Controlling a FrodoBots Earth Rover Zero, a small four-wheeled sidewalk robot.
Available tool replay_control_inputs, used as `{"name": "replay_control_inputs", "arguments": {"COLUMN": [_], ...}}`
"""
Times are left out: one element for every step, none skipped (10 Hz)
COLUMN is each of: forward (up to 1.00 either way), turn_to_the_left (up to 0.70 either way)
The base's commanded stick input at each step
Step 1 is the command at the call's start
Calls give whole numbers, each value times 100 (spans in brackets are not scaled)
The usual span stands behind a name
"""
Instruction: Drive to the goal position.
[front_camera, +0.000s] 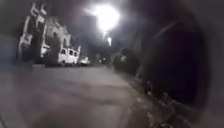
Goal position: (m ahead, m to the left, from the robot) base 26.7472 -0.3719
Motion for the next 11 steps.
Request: {"name": "replay_control_inputs", "arguments": {"forward": [50,50,50,50,50,50,50,50,50,50,50], "turn_to_the_left": [0,0,0,0,0,0,0,0,0,0,0]}}
